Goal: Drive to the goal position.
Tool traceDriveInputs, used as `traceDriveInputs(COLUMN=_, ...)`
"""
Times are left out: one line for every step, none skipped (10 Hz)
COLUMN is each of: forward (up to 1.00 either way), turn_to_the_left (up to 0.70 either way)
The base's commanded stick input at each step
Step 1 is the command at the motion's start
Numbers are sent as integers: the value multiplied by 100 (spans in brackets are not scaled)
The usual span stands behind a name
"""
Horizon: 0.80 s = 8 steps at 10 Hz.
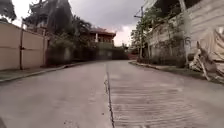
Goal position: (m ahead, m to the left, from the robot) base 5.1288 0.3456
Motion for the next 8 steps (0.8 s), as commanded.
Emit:
traceDriveInputs(forward=100, turn_to_the_left=0)
traceDriveInputs(forward=100, turn_to_the_left=-15)
traceDriveInputs(forward=100, turn_to_the_left=-22)
traceDriveInputs(forward=100, turn_to_the_left=-11)
traceDriveInputs(forward=100, turn_to_the_left=0)
traceDriveInputs(forward=100, turn_to_the_left=0)
traceDriveInputs(forward=100, turn_to_the_left=0)
traceDriveInputs(forward=100, turn_to_the_left=0)
